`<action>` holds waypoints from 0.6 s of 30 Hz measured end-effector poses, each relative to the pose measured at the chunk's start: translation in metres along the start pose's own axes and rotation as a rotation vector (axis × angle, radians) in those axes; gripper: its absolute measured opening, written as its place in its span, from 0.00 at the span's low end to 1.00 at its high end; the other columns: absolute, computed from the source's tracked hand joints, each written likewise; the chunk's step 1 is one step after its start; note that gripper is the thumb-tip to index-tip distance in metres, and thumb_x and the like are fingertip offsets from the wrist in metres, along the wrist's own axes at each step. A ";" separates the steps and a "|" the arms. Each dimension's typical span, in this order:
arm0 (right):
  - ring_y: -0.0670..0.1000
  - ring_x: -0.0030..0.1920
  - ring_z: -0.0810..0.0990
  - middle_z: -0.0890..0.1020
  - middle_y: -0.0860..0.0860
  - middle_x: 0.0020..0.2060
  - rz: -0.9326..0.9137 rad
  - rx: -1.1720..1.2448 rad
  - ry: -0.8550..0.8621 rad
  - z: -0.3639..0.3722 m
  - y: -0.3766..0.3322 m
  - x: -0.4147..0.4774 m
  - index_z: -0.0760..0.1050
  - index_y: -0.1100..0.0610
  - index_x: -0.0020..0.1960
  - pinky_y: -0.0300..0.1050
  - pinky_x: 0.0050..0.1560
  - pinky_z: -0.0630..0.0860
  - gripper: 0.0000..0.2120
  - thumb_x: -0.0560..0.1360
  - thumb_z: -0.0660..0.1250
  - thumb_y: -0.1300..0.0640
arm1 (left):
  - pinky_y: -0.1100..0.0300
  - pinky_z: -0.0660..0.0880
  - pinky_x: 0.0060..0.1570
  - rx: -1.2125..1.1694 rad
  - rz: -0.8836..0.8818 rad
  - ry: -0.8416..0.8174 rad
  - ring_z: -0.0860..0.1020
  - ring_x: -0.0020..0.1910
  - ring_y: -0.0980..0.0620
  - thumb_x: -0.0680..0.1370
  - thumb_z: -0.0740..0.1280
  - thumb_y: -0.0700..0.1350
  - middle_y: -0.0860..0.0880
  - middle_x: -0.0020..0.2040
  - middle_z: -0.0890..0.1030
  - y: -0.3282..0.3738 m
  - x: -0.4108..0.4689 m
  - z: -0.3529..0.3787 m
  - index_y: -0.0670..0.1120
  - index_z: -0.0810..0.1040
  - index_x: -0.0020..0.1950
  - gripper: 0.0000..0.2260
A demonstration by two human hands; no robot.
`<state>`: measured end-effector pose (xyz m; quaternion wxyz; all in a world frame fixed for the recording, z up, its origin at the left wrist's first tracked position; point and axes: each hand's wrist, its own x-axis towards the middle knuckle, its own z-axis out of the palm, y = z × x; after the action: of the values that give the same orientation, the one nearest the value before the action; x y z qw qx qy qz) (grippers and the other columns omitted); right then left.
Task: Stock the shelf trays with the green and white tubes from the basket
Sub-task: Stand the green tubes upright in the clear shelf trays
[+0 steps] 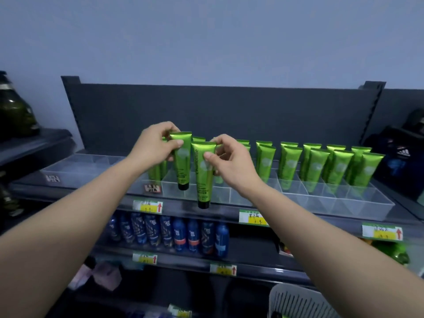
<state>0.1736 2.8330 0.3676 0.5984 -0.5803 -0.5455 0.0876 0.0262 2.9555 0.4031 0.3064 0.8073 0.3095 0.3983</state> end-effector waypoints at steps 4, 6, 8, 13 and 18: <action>0.50 0.33 0.75 0.79 0.56 0.35 -0.015 -0.012 0.032 0.020 -0.003 0.024 0.73 0.45 0.39 0.56 0.40 0.78 0.10 0.73 0.71 0.58 | 0.44 0.81 0.42 0.050 0.020 -0.039 0.82 0.38 0.38 0.72 0.73 0.38 0.45 0.36 0.81 -0.012 0.025 -0.012 0.46 0.80 0.40 0.05; 0.51 0.33 0.75 0.79 0.52 0.33 -0.015 -0.011 0.050 0.030 -0.002 0.033 0.75 0.47 0.39 0.60 0.40 0.79 0.08 0.72 0.71 0.57 | 0.48 0.81 0.43 0.082 0.038 -0.045 0.82 0.39 0.41 0.72 0.73 0.38 0.47 0.37 0.82 -0.017 0.036 -0.016 0.48 0.81 0.39 0.05; 0.51 0.34 0.75 0.77 0.50 0.32 -0.005 -0.006 0.054 0.038 0.000 0.040 0.75 0.47 0.39 0.63 0.40 0.78 0.08 0.72 0.72 0.59 | 0.55 0.78 0.43 0.151 0.070 -0.053 0.81 0.38 0.48 0.71 0.74 0.39 0.50 0.37 0.82 -0.022 0.044 -0.019 0.50 0.81 0.39 0.06; 0.56 0.37 0.78 0.77 0.48 0.32 0.017 -0.009 0.107 0.052 0.002 0.051 0.76 0.45 0.39 0.63 0.42 0.79 0.11 0.72 0.73 0.60 | 0.62 0.68 0.41 0.231 0.103 -0.082 0.75 0.38 0.56 0.70 0.75 0.41 0.56 0.35 0.78 -0.037 0.054 -0.021 0.50 0.81 0.40 0.06; 0.52 0.35 0.78 0.78 0.46 0.31 0.030 -0.030 0.131 0.062 0.005 0.057 0.77 0.45 0.39 0.62 0.41 0.79 0.10 0.71 0.73 0.59 | 0.67 0.66 0.35 0.261 0.100 -0.124 0.73 0.35 0.60 0.69 0.76 0.41 0.58 0.33 0.77 -0.051 0.060 -0.021 0.51 0.79 0.38 0.08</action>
<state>0.1519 2.9138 0.3789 0.6227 -0.6017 -0.4976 0.0502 0.0256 3.0369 0.4030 0.1972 0.8777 0.2985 0.3187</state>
